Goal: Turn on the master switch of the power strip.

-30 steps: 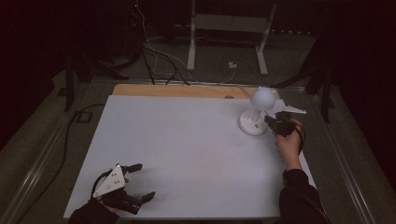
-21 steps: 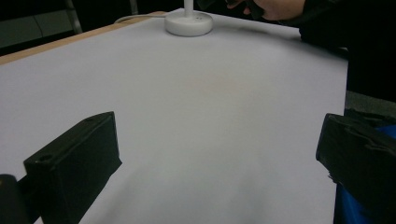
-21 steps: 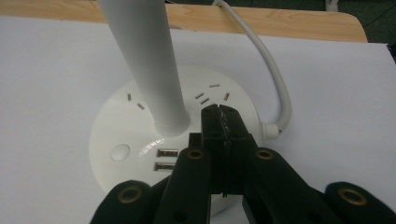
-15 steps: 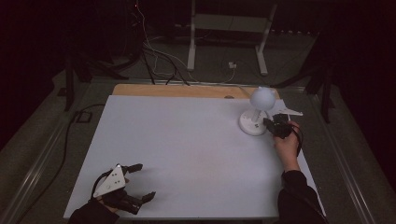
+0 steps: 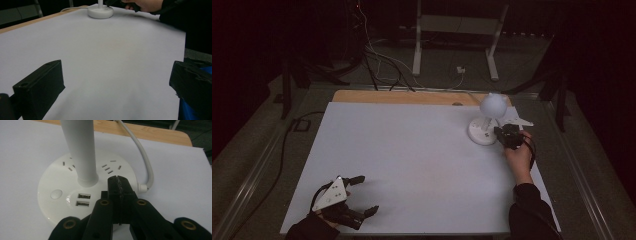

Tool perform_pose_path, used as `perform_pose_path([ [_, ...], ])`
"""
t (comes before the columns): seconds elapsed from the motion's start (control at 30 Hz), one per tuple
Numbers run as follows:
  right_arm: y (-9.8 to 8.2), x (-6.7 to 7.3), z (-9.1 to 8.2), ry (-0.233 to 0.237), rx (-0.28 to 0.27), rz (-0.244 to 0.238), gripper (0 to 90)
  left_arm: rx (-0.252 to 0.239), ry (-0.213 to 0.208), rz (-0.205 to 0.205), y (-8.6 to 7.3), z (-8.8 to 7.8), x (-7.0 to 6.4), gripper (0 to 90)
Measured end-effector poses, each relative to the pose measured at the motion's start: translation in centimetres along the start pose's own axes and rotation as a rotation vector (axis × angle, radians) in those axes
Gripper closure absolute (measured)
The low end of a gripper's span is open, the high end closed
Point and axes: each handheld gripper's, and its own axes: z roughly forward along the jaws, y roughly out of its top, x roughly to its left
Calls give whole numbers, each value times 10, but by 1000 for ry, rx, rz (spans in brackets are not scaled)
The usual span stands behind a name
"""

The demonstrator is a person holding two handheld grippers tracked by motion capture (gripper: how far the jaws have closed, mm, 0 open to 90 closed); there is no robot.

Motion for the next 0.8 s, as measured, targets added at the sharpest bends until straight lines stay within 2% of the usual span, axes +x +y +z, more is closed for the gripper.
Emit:
perform_pose_path([
  [0.1,0,-1,0,4,3,13,900,0,-1,2,0,0,0,0],
  [0.8,-1,3,2,-17,11,-16,900,3,0,3,0,1,0,0],
])
